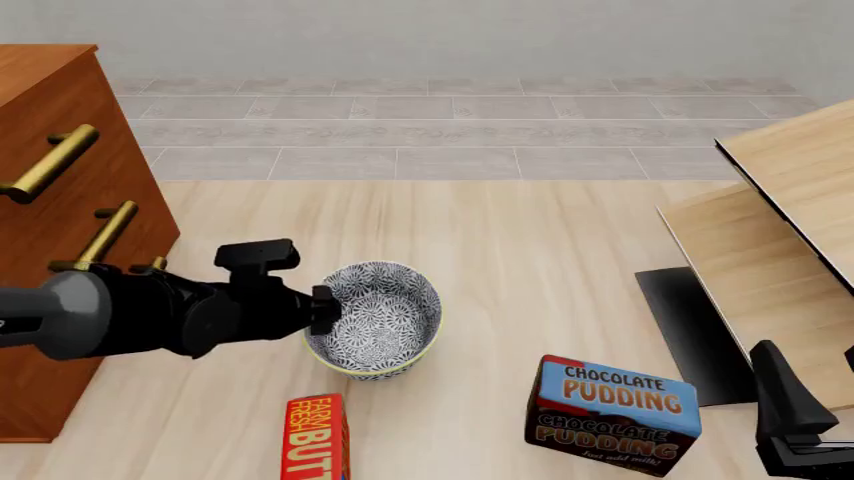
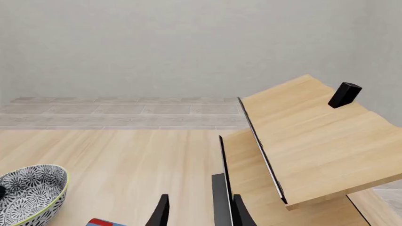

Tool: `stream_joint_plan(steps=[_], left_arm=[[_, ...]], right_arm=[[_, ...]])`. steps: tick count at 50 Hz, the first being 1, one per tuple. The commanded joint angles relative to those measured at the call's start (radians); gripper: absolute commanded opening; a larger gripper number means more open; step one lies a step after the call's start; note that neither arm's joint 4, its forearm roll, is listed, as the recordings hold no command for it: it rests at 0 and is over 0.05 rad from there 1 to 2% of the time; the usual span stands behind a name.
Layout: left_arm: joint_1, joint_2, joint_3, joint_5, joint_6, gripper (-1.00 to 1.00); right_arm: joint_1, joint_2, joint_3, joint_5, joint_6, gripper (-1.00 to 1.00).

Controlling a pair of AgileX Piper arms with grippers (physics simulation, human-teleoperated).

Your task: Close the top drawer of the cabinet and put the bowl on top of it.

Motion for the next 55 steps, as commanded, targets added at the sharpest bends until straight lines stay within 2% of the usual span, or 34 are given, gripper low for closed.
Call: stream_joint_plan(steps=[1, 16, 17, 34, 55], left_arm=[[-0.008, 0.02, -0.002, -0.011, -0.001, 1.0], [-0.004, 0.04, 0.0, -0.023, 0.002, 1.0], [-0.002, 0.04, 0.001, -0.025, 0.004, -1.0], [0.017, -0.041, 0.0, 0.018, 0.006, -1.0], [-0.006, -0.299, -0.058, 0.182, -0.086, -1.0]], right_arm=[[0.0, -0.001, 0.001, -0.001, 0.0, 1.0], [0.0, -0.001, 0.001, 0.0, 0.0, 1.0], [0.0, -0.001, 0.001, 0.0, 0.0, 1.0], [0.0, -0.001, 0.001, 0.0, 0.0, 1.0], [0.0, -0.001, 0.001, 0.0, 0.0, 1.0]])
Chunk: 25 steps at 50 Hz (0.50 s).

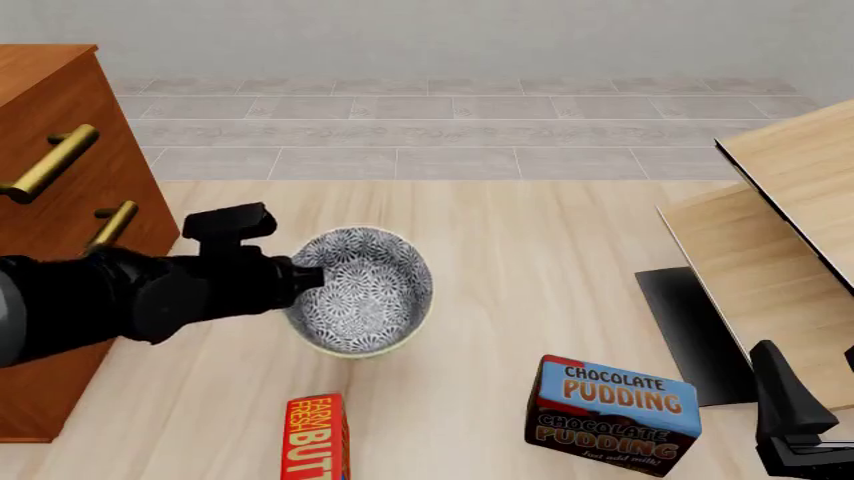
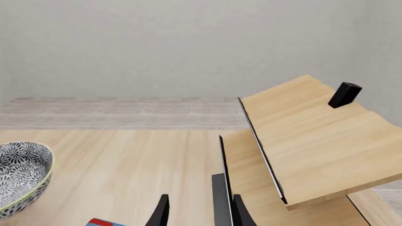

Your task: Close the top drawer of the cabinet and put the bowl on top of it.

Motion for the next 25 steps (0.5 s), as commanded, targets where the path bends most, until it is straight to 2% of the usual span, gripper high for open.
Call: stream_joint_plan(steps=[1, 12, 25], left_arm=[[-0.009, -0.124, -0.045, 0.094, -0.038, -1.0], [-0.002, -0.214, -0.084, 0.19, -0.04, -1.0], [0.029, -0.351, -0.187, 0.38, -0.044, -1.0]], right_arm=[[0.0, -0.001, 0.001, -0.001, 0.0, 1.0], [0.0, -0.001, 0.001, -0.001, 0.0, 1.0], [0.0, -0.001, 0.001, 0.0, 0.0, 1.0]])
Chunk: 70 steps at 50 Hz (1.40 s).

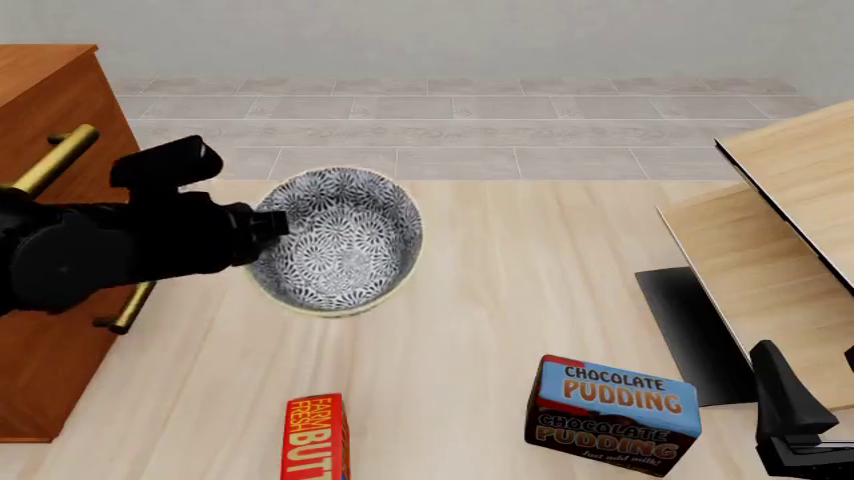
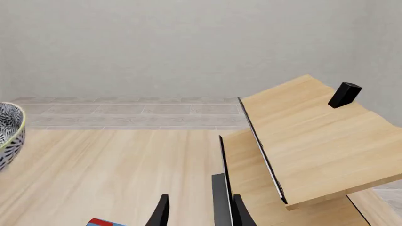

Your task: Close the top drawer of the cabinet and put the bowl on top of it.

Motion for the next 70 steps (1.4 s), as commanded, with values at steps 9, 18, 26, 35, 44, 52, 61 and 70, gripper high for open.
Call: stream_joint_plan(steps=[9, 18, 26, 35, 44, 52, 61, 70], left_arm=[[0.048, -0.178, -0.143, 0.237, 0.021, -1.0], [0.071, -0.245, -0.231, 0.362, 0.027, -1.0], [0.091, -0.277, -0.291, 0.446, 0.039, -1.0], [0.135, -0.287, -0.408, 0.542, 0.044, -1.0], [0.163, -0.294, -0.508, 0.628, 0.037, -1.0], [0.201, -0.296, -0.577, 0.674, 0.039, -1.0], [0.237, -0.29, -0.654, 0.714, 0.038, -1.0], [0.294, -0.259, -0.793, 0.796, 0.045, -1.0]], right_arm=[[0.0, -0.001, 0.001, -0.001, 0.001, 1.0], [0.0, -0.001, 0.001, 0.0, 0.0, 1.0], [0.0, -0.001, 0.001, -0.001, 0.0, 1.0], [0.0, -0.001, 0.001, -0.001, 0.0, 1.0], [0.0, -0.001, 0.001, 0.0, 0.0, 1.0], [0.0, -0.001, 0.001, -0.001, 0.0, 1.0], [0.0, -0.001, 0.001, 0.0, 0.0, 1.0], [0.0, -0.001, 0.001, -0.001, 0.0, 1.0]])
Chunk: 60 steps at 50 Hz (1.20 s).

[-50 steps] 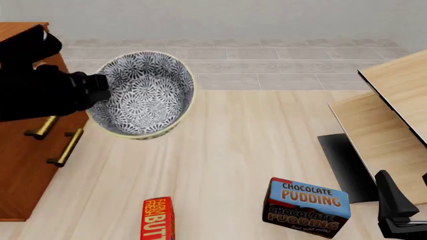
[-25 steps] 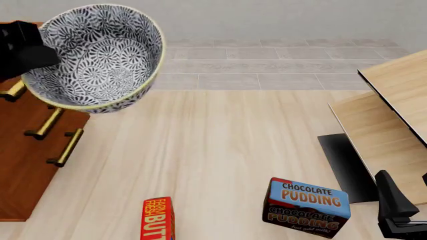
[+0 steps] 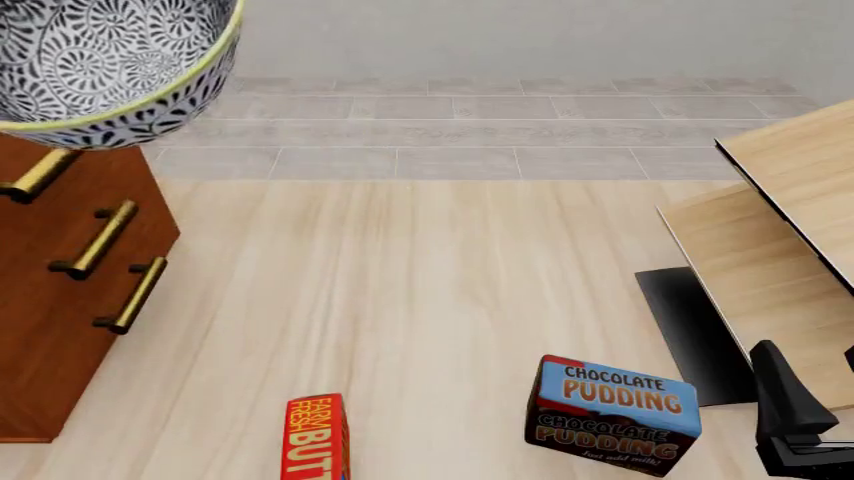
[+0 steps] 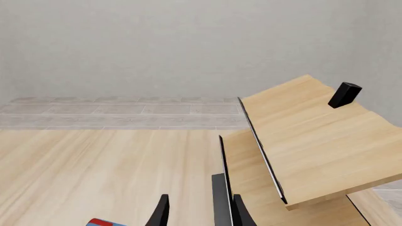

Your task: Close the top drawer of the cabinet and put the bowl on top of it.

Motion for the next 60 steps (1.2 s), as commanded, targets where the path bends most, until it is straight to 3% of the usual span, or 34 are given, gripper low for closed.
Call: stream_joint_plan(steps=[1, 6, 15, 35, 46, 60], left_arm=[[0.054, 0.023, -0.14, 0.081, 0.01, -1.0], [0.096, 0.044, -0.227, 0.124, 0.019, -1.0], [0.136, 0.044, -0.261, 0.151, 0.024, -1.0], [0.262, 0.015, -0.208, 0.136, 0.013, -1.0], [0.326, -0.016, -0.134, 0.101, 0.006, -1.0], [0.415, -0.014, -0.099, 0.059, -0.045, -1.0]], right_arm=[[0.0, -0.001, 0.001, -0.001, 0.0, 1.0], [0.0, -0.001, 0.001, 0.0, 0.0, 1.0], [0.0, -0.001, 0.001, 0.0, 0.0, 1.0], [0.0, -0.001, 0.001, -0.001, 0.0, 1.0], [0.0, -0.001, 0.001, -0.001, 0.0, 1.0], [0.0, -0.001, 0.001, 0.0, 0.0, 1.0]])
